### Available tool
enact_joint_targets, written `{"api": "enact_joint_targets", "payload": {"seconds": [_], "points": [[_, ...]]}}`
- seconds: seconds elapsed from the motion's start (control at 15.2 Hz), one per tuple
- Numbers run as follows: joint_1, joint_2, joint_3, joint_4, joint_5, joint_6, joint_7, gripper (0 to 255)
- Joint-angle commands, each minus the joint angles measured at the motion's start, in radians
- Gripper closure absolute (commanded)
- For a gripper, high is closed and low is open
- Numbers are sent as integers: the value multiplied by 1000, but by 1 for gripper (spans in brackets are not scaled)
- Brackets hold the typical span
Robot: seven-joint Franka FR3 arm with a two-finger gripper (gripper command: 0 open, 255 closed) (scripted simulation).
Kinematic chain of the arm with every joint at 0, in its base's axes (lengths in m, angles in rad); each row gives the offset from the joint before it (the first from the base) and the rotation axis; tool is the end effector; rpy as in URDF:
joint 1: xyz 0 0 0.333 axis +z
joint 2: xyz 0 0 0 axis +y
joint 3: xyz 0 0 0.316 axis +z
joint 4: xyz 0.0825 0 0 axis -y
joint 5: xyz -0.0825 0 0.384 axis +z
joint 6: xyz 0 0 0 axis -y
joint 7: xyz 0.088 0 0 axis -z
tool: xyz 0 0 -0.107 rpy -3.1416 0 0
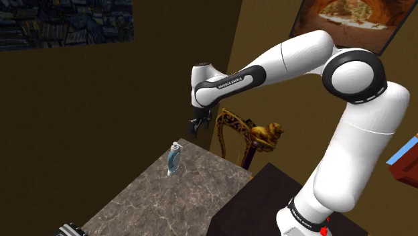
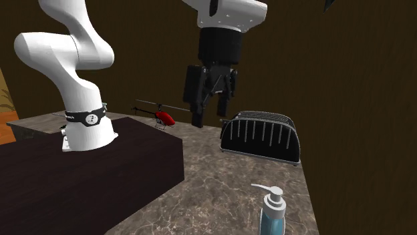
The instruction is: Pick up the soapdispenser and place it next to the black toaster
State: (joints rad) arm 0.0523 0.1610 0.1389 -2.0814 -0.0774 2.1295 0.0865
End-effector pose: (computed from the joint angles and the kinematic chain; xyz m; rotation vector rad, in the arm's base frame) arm 0.5502 0.1018 0.3420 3.0729 0.2291 -0.1606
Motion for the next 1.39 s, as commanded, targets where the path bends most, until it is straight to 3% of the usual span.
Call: {"api": "enact_joint_targets", "payload": {"seconds": [0.0,0.79,1.32], "points": [[5,76,1,58,-7,14,5,0],[61,564,-3,528,-40,12,19,0],[65,630,-9,523,-48,82,24,0]]}}
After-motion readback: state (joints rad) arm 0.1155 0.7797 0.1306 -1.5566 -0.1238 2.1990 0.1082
